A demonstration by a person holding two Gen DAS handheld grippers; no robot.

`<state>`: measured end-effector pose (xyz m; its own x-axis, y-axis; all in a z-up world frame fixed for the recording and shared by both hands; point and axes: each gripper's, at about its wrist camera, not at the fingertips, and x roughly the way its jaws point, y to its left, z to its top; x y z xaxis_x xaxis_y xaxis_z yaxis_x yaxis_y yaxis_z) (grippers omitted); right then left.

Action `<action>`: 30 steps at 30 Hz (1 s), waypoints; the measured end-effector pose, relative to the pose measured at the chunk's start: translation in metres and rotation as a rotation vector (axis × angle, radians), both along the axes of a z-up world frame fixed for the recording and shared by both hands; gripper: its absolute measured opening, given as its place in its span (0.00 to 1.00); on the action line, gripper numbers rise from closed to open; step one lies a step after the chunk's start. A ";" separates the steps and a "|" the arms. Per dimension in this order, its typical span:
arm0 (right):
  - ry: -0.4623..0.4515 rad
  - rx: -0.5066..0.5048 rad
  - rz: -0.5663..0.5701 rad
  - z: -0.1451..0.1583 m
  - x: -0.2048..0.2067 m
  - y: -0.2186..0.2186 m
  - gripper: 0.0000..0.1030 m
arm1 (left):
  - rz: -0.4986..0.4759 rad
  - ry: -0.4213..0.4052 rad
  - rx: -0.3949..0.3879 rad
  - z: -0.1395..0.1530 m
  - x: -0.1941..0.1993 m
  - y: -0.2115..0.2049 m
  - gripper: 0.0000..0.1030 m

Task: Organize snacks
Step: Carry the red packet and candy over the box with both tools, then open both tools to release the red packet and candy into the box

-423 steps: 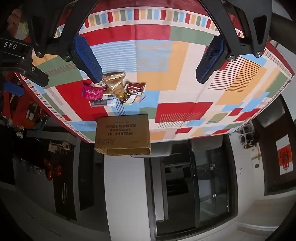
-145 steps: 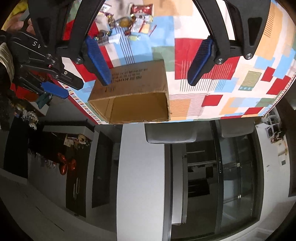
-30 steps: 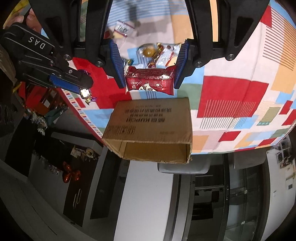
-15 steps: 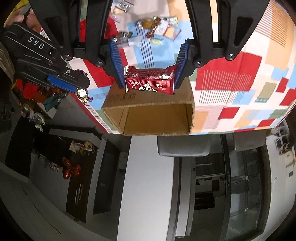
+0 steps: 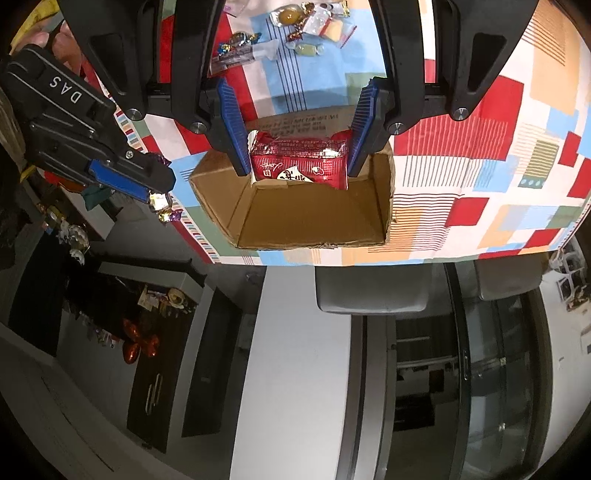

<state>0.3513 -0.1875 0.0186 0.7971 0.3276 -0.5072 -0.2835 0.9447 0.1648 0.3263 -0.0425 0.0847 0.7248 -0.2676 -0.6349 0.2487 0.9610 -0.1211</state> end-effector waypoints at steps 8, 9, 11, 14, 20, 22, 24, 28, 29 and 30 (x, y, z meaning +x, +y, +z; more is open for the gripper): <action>0.053 -0.045 -0.005 -0.004 0.035 0.001 0.24 | -0.019 0.052 0.022 0.000 0.040 -0.003 0.49; 0.059 -0.046 -0.006 -0.004 0.040 0.001 0.24 | -0.021 0.056 0.023 0.000 0.045 -0.003 0.49; 0.078 -0.041 -0.010 -0.006 0.049 0.001 0.24 | -0.026 0.069 0.017 -0.003 0.056 -0.003 0.49; 0.106 -0.043 -0.017 -0.009 0.064 0.001 0.24 | -0.025 0.093 0.003 -0.009 0.072 -0.001 0.49; 0.144 -0.057 -0.034 -0.019 0.084 0.004 0.24 | -0.030 0.115 -0.008 -0.019 0.093 0.001 0.51; 0.146 -0.056 -0.039 -0.021 0.088 0.004 0.24 | -0.028 0.113 -0.001 -0.021 0.096 0.001 0.56; 0.155 -0.057 -0.043 -0.024 0.091 0.004 0.28 | -0.024 0.115 0.000 -0.023 0.097 0.001 0.62; 0.151 -0.068 -0.059 -0.027 0.088 0.003 0.41 | -0.012 0.100 0.021 -0.022 0.092 0.005 0.68; 0.148 -0.075 -0.060 -0.028 0.087 0.003 0.41 | -0.005 0.091 0.029 -0.020 0.089 0.006 0.71; 0.145 -0.078 -0.059 -0.028 0.084 0.003 0.41 | 0.001 0.083 0.035 -0.019 0.086 0.007 0.72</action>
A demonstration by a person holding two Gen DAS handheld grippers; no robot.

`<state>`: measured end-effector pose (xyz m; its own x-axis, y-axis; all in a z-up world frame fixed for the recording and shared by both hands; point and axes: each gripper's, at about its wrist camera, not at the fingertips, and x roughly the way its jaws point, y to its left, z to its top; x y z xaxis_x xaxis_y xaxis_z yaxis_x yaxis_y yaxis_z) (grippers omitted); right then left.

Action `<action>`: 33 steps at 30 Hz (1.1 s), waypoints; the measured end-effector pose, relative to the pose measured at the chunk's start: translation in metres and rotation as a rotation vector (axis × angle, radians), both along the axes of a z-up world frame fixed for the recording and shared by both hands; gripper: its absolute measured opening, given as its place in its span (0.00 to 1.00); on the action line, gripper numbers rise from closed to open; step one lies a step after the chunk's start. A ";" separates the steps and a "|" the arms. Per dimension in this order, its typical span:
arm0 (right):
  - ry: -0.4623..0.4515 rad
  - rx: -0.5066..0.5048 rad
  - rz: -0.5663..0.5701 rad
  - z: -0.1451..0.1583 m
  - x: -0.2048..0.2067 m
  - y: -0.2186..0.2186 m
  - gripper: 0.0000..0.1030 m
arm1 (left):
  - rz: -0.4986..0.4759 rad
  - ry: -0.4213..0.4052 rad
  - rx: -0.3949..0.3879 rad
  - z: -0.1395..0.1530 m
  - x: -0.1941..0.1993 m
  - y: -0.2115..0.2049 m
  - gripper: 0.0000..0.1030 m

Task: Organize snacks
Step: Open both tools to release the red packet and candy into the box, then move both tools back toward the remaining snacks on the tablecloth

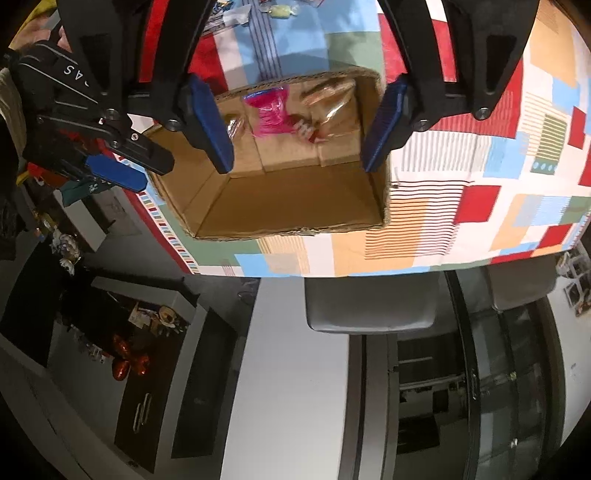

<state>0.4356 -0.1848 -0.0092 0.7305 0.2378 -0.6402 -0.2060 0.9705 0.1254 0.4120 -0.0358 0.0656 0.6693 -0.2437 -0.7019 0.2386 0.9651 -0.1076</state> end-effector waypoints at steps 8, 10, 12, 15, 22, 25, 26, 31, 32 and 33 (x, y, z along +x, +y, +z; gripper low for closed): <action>-0.053 0.001 0.009 0.007 -0.036 0.001 0.49 | 0.029 -0.082 0.033 0.012 -0.046 0.005 0.74; -0.071 0.000 0.017 0.010 -0.048 0.001 0.49 | 0.032 -0.096 0.038 0.015 -0.057 0.006 0.76; -0.081 0.005 0.024 0.011 -0.057 0.002 0.49 | 0.034 -0.114 0.034 0.017 -0.070 0.007 0.77; -0.092 0.014 0.037 0.011 -0.071 0.002 0.49 | 0.030 -0.138 0.043 0.019 -0.088 0.007 0.77; -0.116 0.025 0.059 0.008 -0.105 0.005 0.50 | 0.042 -0.200 0.056 0.021 -0.127 0.011 0.80; -0.127 0.031 0.060 0.004 -0.119 0.005 0.55 | 0.053 -0.222 0.062 0.017 -0.145 0.014 0.80; -0.135 0.031 0.056 0.002 -0.124 0.005 0.56 | 0.055 -0.223 0.065 0.015 -0.151 0.014 0.81; -0.162 0.001 0.043 -0.007 -0.145 0.006 0.56 | 0.068 -0.210 0.065 0.003 -0.171 0.018 0.81; -0.169 -0.004 0.038 -0.008 -0.149 0.006 0.56 | 0.071 -0.207 0.064 0.000 -0.174 0.019 0.81; -0.175 -0.010 0.033 -0.009 -0.153 0.006 0.56 | 0.074 -0.206 0.067 -0.003 -0.177 0.019 0.81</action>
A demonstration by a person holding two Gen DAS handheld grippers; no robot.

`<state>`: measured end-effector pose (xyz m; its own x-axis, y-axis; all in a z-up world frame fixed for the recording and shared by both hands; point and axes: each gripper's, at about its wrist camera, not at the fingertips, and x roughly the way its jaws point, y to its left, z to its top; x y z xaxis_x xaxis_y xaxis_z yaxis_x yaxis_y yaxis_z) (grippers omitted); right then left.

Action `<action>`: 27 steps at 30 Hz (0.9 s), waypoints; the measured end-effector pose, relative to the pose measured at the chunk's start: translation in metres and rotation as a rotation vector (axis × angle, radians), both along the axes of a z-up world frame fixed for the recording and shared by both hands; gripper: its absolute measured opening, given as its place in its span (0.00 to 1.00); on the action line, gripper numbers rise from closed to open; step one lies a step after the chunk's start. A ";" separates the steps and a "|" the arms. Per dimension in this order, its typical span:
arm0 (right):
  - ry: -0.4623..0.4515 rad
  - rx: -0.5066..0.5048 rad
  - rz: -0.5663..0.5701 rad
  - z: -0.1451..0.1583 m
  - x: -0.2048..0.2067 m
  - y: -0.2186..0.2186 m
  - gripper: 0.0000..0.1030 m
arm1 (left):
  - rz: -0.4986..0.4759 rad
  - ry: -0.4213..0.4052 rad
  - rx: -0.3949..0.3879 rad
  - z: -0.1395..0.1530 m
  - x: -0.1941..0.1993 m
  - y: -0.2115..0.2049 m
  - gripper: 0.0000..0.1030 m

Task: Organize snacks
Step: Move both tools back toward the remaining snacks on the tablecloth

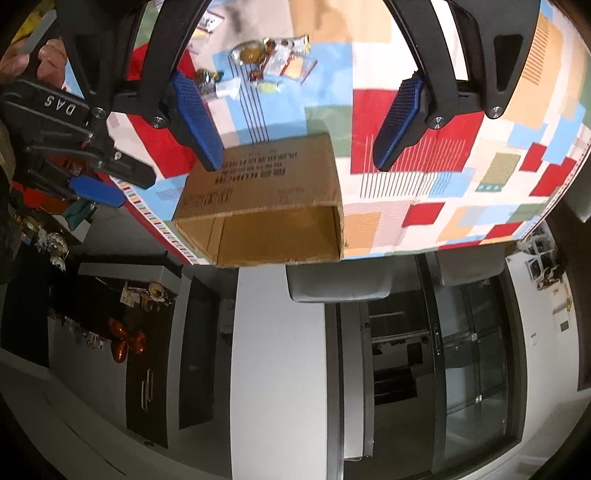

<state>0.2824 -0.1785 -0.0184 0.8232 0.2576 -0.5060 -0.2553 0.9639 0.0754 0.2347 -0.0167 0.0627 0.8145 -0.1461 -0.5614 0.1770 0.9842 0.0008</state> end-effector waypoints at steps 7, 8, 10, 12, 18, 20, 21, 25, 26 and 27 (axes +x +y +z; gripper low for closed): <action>0.004 -0.034 -0.003 -0.016 -0.018 0.003 0.56 | 0.010 0.021 -0.001 -0.020 -0.022 0.004 0.81; 0.012 -0.030 -0.004 -0.019 -0.019 0.004 0.56 | 0.013 0.026 -0.004 -0.024 -0.024 0.005 0.81; 0.029 -0.021 -0.004 -0.027 -0.023 0.004 0.56 | 0.019 0.033 -0.011 -0.031 -0.029 0.006 0.81; 0.045 -0.012 -0.005 -0.036 -0.026 0.003 0.56 | 0.028 0.038 -0.018 -0.037 -0.034 0.008 0.81; 0.099 0.001 -0.009 -0.057 -0.032 0.001 0.56 | 0.017 0.061 -0.011 -0.054 -0.042 0.006 0.81; 0.115 0.000 -0.014 -0.063 -0.033 -0.001 0.56 | 0.014 0.065 -0.010 -0.061 -0.045 0.005 0.81; 0.122 0.000 -0.016 -0.067 -0.033 -0.002 0.56 | 0.011 0.069 -0.009 -0.063 -0.045 0.004 0.81; 0.157 -0.004 -0.021 -0.080 -0.033 -0.007 0.56 | -0.015 0.088 -0.002 -0.075 -0.047 -0.003 0.81; 0.165 -0.005 -0.022 -0.084 -0.034 -0.008 0.56 | -0.022 0.096 -0.003 -0.079 -0.047 -0.004 0.81; 0.171 -0.007 -0.024 -0.086 -0.033 -0.009 0.56 | -0.028 0.102 -0.004 -0.083 -0.046 -0.005 0.81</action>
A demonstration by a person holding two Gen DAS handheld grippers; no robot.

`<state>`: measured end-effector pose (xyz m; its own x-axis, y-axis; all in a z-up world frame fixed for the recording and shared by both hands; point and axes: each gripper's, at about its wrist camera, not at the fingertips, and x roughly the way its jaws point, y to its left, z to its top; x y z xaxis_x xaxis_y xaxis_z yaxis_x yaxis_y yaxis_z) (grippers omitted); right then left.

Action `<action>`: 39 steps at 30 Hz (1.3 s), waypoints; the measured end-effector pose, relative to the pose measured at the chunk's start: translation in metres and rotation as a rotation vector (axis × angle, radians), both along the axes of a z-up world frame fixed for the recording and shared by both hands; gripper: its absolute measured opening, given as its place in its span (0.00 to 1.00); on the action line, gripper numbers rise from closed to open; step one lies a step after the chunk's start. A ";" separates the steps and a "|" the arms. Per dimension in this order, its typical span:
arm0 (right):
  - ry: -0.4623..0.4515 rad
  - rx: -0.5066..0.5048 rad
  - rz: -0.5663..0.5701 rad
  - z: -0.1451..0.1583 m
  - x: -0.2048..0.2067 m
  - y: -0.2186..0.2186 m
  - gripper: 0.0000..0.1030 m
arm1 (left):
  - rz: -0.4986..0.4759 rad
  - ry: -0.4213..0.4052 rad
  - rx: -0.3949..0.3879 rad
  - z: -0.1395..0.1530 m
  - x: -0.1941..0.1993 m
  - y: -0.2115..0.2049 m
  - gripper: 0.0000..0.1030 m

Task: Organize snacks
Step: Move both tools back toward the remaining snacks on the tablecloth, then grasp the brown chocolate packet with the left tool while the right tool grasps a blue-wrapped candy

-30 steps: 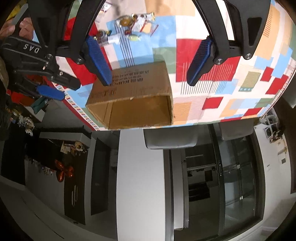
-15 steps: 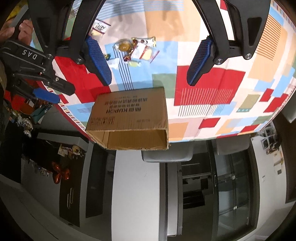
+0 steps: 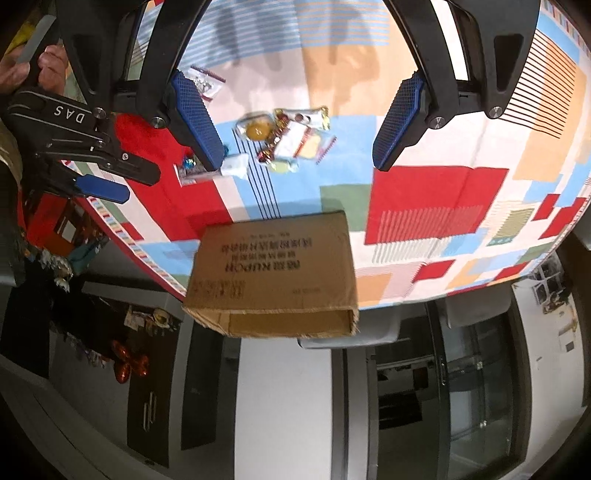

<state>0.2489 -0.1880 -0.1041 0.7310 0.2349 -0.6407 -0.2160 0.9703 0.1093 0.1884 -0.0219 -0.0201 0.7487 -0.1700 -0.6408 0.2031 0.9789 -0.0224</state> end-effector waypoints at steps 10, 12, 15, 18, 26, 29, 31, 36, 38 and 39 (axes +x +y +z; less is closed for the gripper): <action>0.060 -0.014 -0.001 -0.026 0.007 0.002 0.56 | 0.007 0.083 -0.038 -0.035 0.012 0.005 0.80; 0.071 -0.018 -0.001 -0.031 0.011 0.004 0.56 | 0.016 0.101 -0.047 -0.042 0.016 0.007 0.80; 0.091 -0.018 -0.009 -0.039 0.018 0.006 0.56 | 0.031 0.129 -0.067 -0.051 0.022 0.011 0.80; 0.113 -0.013 -0.016 -0.046 0.024 0.007 0.56 | 0.040 0.146 -0.074 -0.059 0.026 0.014 0.80; 0.159 -0.023 -0.021 -0.062 0.031 0.013 0.56 | 0.043 0.207 -0.081 -0.082 0.037 0.021 0.77; 0.165 -0.030 -0.025 -0.066 0.034 0.015 0.56 | 0.043 0.226 -0.082 -0.090 0.039 0.022 0.76; 0.170 -0.028 -0.027 -0.068 0.037 0.015 0.56 | 0.044 0.235 -0.075 -0.094 0.042 0.022 0.75; 0.187 -0.019 -0.026 -0.073 0.042 0.017 0.56 | 0.037 0.261 -0.074 -0.104 0.047 0.021 0.74; 0.193 -0.015 -0.025 -0.075 0.043 0.018 0.56 | 0.031 0.263 -0.057 -0.107 0.049 0.018 0.74; 0.195 -0.013 -0.025 -0.075 0.044 0.018 0.56 | 0.028 0.266 -0.050 -0.109 0.051 0.017 0.74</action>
